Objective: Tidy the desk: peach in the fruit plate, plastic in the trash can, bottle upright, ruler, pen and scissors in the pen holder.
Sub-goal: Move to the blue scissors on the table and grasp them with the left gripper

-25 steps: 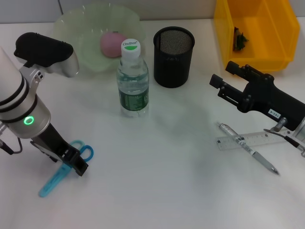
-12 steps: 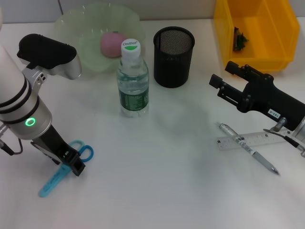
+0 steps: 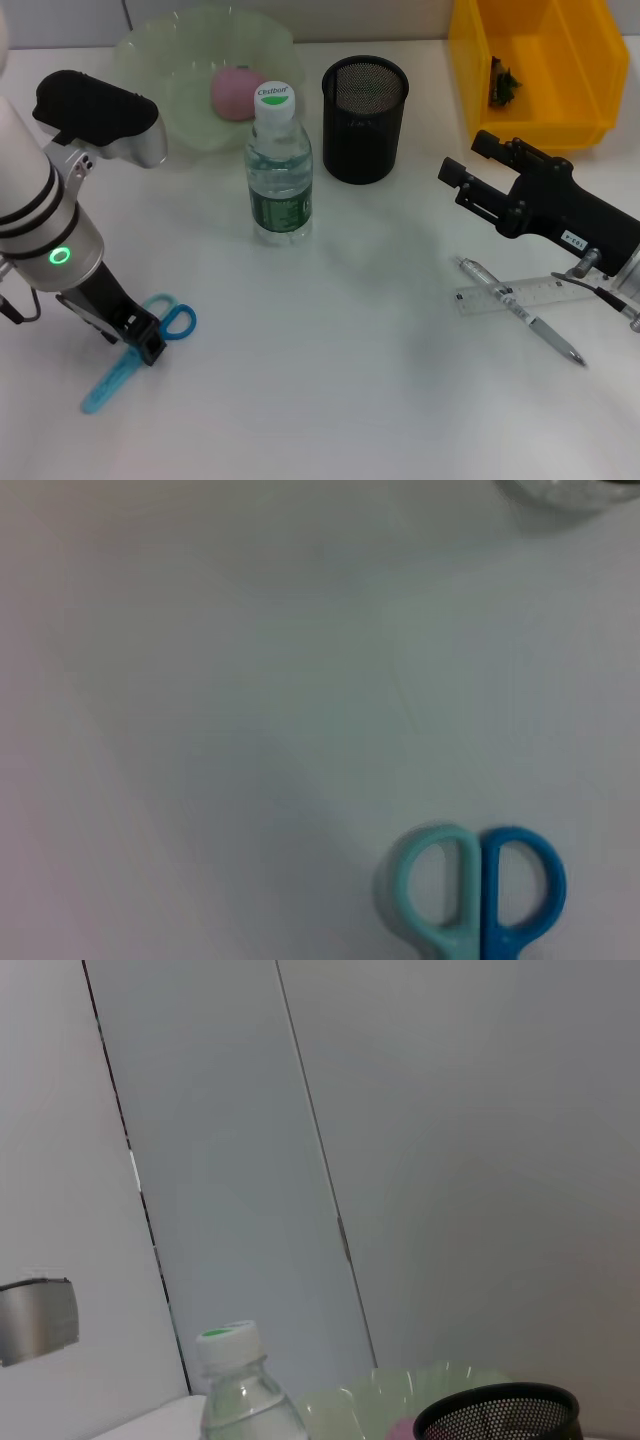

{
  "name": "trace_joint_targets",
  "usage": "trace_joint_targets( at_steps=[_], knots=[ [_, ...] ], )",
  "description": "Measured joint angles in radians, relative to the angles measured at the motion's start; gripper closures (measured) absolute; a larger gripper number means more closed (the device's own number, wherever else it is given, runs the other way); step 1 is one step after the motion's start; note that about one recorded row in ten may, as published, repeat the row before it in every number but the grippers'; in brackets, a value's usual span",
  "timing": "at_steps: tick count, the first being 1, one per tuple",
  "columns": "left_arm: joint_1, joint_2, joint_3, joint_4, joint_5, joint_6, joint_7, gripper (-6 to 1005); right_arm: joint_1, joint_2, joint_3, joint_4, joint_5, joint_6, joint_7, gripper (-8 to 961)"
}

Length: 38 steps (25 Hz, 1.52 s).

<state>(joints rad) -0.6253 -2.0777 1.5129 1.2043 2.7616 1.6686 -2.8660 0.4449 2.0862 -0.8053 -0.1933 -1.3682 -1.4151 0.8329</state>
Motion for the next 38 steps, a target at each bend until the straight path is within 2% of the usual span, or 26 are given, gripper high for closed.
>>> trace_joint_targets(
  at_steps=[3,8,15,32,38],
  knots=[
    [0.000,0.000,0.010,-0.001,0.001,-0.002,0.000,413,-0.001,0.000,0.000,0.000,0.000,0.000,0.000,301],
    [-0.002,-0.001,0.014,-0.002,0.003,-0.003,-0.001,513,0.000,0.000,0.000,0.000,0.000,-0.001,0.000,301],
    [-0.007,-0.001,0.015,-0.005,0.002,-0.004,0.000,533,0.003,0.000,0.000,0.000,0.004,-0.001,0.000,301],
    [-0.028,-0.001,0.017,-0.035,-0.001,-0.008,0.011,716,0.005,0.000,0.000,0.000,0.023,-0.001,0.000,300],
    [-0.028,-0.001,0.018,-0.028,0.003,-0.016,0.012,729,0.010,0.000,0.000,0.000,0.024,-0.001,0.000,301]
  ],
)
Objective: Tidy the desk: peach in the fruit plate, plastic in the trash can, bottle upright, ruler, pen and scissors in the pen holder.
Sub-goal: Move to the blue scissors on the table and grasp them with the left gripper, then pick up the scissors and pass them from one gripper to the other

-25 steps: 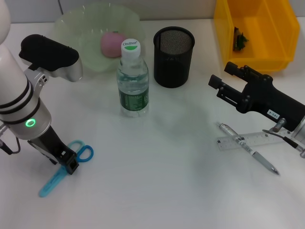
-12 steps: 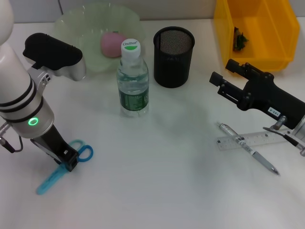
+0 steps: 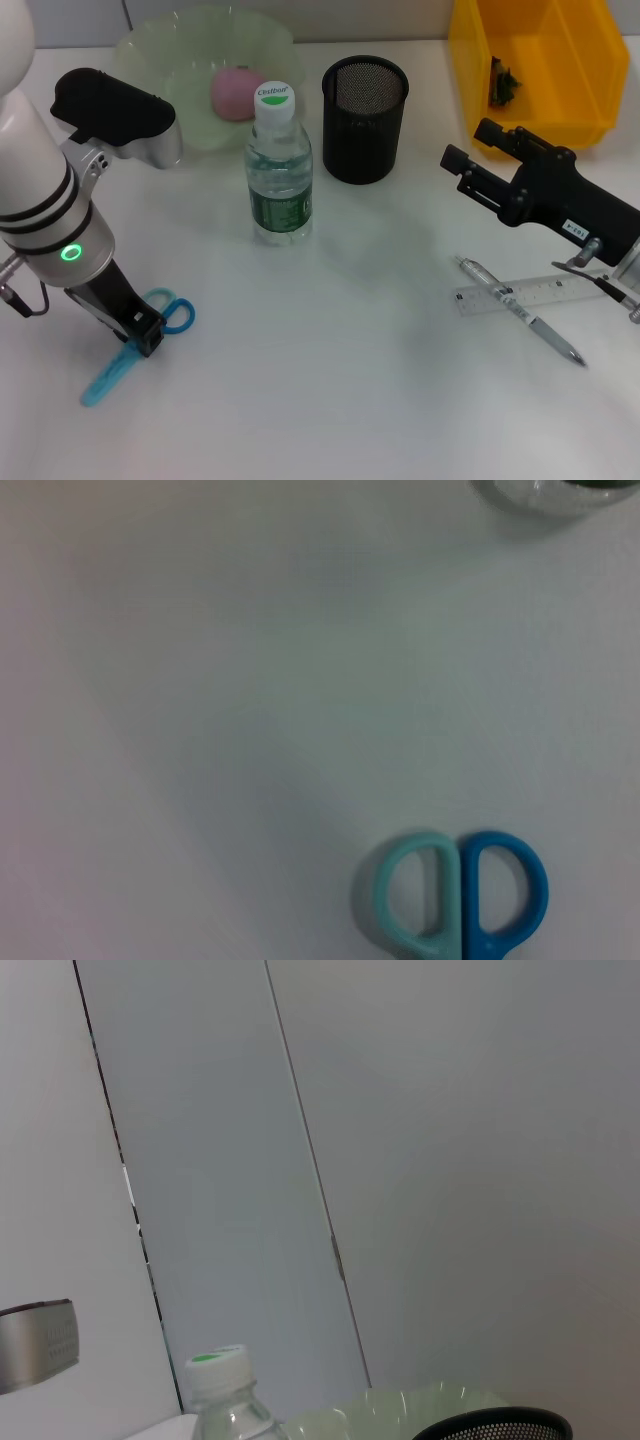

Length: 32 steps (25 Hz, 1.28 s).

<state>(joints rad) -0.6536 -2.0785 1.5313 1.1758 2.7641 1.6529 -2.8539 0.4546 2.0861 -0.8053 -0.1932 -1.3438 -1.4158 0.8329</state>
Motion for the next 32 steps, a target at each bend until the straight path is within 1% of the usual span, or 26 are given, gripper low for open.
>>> trace_joint_targets(
  at_steps=[10,14,16,20,21,23,26,27,28,29,30,32],
  knots=[
    [0.000,0.000,-0.002,0.005,0.003,-0.001,0.007,749,0.003,0.000,0.000,0.000,0.002,0.002,0.001,301],
    [0.000,0.001,-0.010,0.028,0.003,0.002,0.010,749,0.005,0.000,0.006,0.000,0.003,0.002,0.001,301],
    [0.009,0.003,-0.010,0.078,-0.004,0.014,0.013,749,0.005,0.000,0.009,0.000,0.004,0.002,0.001,301],
    [0.018,0.004,-0.012,0.111,-0.009,0.021,0.014,749,0.006,0.000,0.009,0.000,0.008,0.002,0.002,301],
    [0.037,0.006,-0.019,0.175,-0.013,0.035,0.021,749,0.006,0.000,0.009,0.000,0.011,0.002,0.002,301],
    [0.054,0.007,-0.023,0.242,-0.019,0.045,0.029,749,0.006,0.000,0.009,0.001,0.020,0.000,0.002,301],
    [0.061,0.008,-0.025,0.263,-0.020,0.048,0.032,749,0.005,0.000,0.009,0.003,0.027,-0.008,0.002,301],
    [0.080,0.008,-0.044,0.322,-0.026,0.044,0.047,748,0.005,0.000,0.009,0.003,0.027,-0.010,0.002,301],
    [0.089,0.008,-0.064,0.347,-0.032,0.042,0.057,748,0.005,0.000,0.009,0.003,0.027,-0.010,0.002,301],
    [0.089,0.008,-0.064,0.347,-0.032,0.042,0.057,748,0.005,0.000,0.009,0.003,0.027,-0.011,0.002,301],
    [0.107,0.007,-0.102,0.389,-0.057,0.042,0.076,748,0.005,0.000,0.009,0.003,0.028,-0.011,0.002,301],
    [0.125,0.007,-0.138,0.428,-0.102,0.047,0.103,748,0.004,0.000,0.009,0.003,0.029,-0.012,0.006,301]
  ],
)
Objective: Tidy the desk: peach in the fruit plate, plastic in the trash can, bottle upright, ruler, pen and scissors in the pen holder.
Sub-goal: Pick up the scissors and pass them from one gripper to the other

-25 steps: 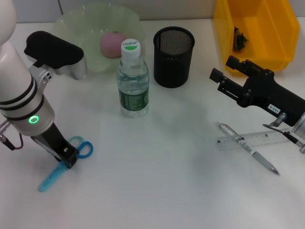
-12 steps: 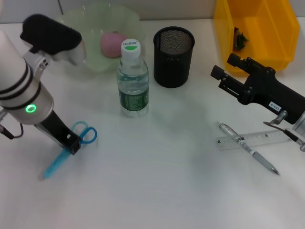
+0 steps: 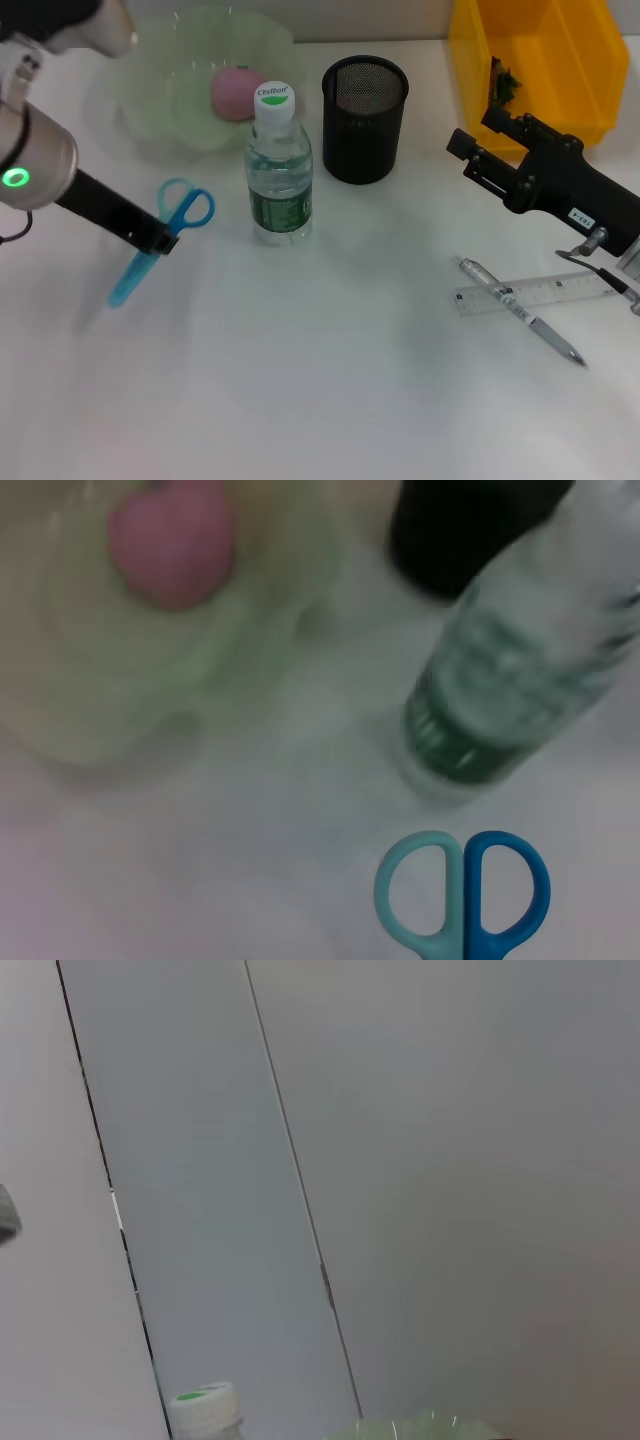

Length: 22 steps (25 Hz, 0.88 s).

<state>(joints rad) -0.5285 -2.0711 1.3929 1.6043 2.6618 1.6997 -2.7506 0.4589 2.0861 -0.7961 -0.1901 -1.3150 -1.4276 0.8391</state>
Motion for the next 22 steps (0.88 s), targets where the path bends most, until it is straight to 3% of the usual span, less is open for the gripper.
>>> trace_joint_targets(
  at_steps=[6,8,11,22],
  knots=[
    [0.025,0.000,-0.043,0.038,-0.070,0.001,0.039,748,0.002,0.001,0.000,0.001,0.001,-0.001,0.009,300],
    [0.060,0.000,-0.166,0.047,-0.231,-0.015,0.147,748,0.003,0.001,0.000,0.002,0.001,-0.008,0.011,300],
    [0.088,0.000,-0.232,0.035,-0.341,-0.032,0.236,748,0.003,0.002,0.000,0.005,0.001,-0.023,0.018,300],
    [0.182,0.004,-0.395,-0.115,-0.747,-0.021,0.569,753,0.003,-0.001,-0.033,0.007,-0.008,-0.049,0.042,300]
  ],
)
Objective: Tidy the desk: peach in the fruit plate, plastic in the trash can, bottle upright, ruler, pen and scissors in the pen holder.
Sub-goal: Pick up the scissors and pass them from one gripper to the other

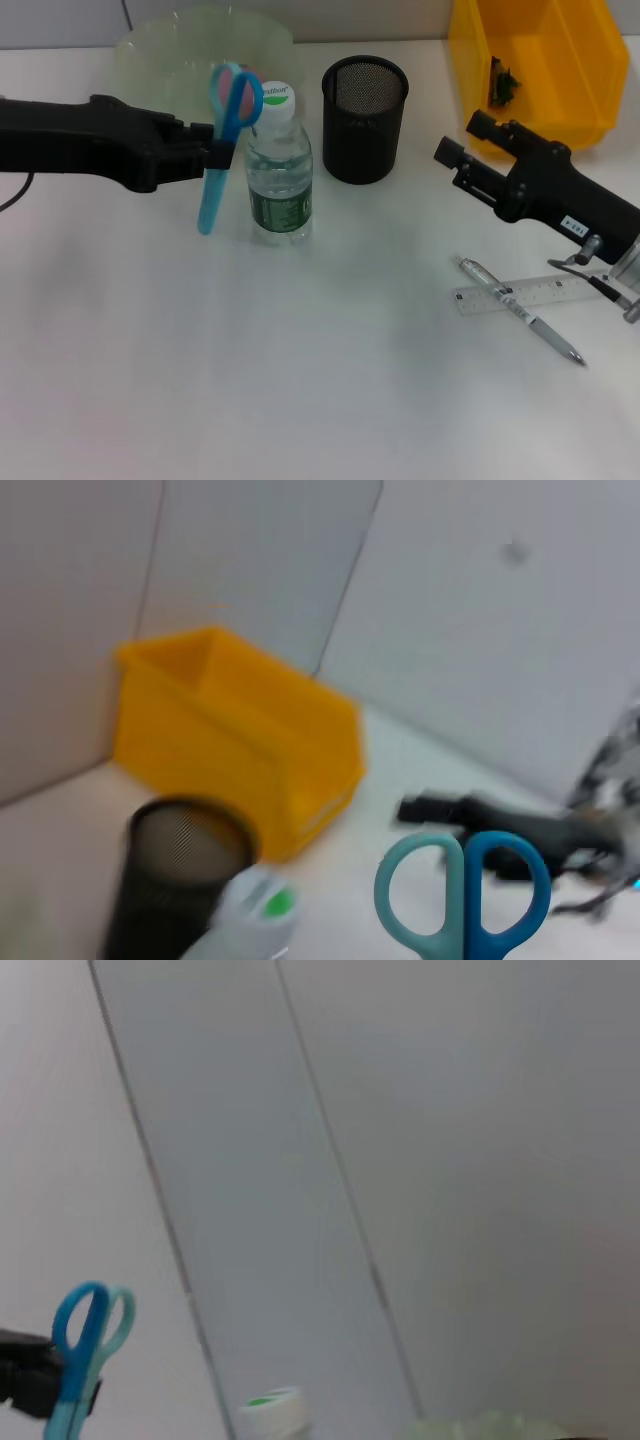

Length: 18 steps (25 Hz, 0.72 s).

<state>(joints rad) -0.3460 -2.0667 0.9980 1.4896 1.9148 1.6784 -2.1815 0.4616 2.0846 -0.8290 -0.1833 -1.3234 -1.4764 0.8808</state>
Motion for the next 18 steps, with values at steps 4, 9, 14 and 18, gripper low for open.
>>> trace_joint_targets(
  at_steps=[4,9,14,18],
  knots=[
    [0.012,0.001,-0.053,-0.109,-0.146,0.066,0.155,753,-0.004,-0.003,-0.037,-0.008,-0.001,-0.037,0.016,300],
    [-0.001,0.005,-0.112,-0.319,-0.296,0.131,0.322,752,-0.008,-0.004,-0.046,-0.012,-0.024,-0.094,0.015,300],
    [-0.036,0.015,-0.124,-0.511,-0.321,0.230,0.539,752,-0.007,-0.006,-0.050,-0.024,-0.068,-0.119,0.029,300],
    [-0.044,0.015,-0.117,-0.582,-0.321,0.241,0.679,753,-0.010,-0.006,-0.054,-0.066,-0.147,-0.193,0.032,300]
  ],
)
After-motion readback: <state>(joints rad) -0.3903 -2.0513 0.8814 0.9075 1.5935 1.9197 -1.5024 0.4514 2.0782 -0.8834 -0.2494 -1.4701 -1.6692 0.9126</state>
